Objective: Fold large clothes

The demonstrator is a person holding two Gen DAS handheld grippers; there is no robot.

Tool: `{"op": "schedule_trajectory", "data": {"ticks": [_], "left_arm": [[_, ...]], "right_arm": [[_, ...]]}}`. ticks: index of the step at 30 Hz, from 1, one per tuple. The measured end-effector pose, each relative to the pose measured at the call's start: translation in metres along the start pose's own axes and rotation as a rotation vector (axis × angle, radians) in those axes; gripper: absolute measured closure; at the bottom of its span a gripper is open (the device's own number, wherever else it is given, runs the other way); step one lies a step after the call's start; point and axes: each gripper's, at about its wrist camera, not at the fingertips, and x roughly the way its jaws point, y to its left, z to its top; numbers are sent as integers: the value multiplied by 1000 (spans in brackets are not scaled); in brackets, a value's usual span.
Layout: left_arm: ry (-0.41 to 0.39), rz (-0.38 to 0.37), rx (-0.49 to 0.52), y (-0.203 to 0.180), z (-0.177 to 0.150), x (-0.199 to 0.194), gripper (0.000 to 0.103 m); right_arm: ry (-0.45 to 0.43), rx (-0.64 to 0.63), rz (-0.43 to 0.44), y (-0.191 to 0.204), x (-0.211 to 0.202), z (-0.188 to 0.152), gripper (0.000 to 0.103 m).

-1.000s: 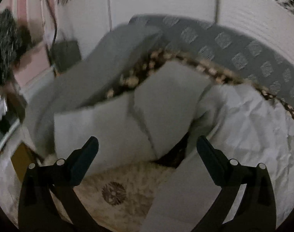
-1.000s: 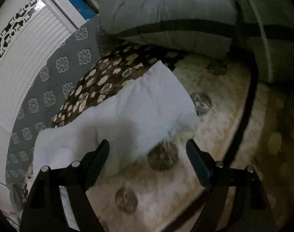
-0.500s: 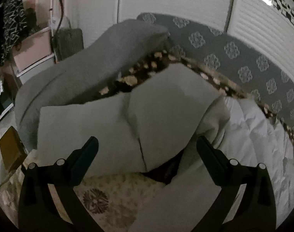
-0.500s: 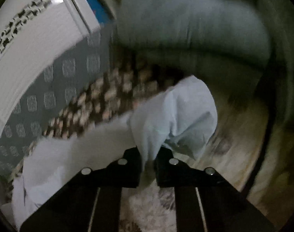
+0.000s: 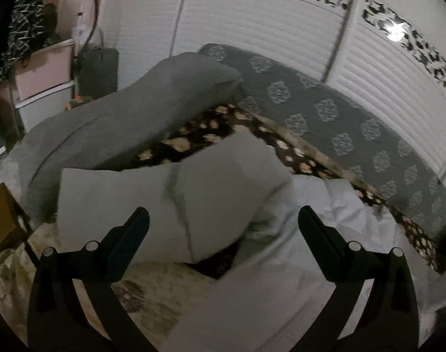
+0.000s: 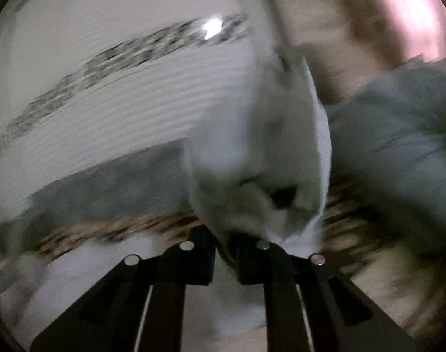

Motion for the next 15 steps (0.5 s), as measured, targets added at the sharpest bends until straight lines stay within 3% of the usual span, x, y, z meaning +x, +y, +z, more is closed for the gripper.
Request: {"op": "schedule_trajectory", "data": {"ticks": [3,6,11,15], "left_arm": [[34,-66,47,-22,-14,0,3],[54,-113,129,-50,-30,0,3],[101,-179,245,-84,-58,1,3],[134,-197,272,-93,-69,4,3]], "right_arm": [[149,-33,244,65,32,-39,92],[297,-140,367,125,54,-81,91],[479,-407,277,176,78,-148,91],[512,-410,260,170,79,-149,91]]}}
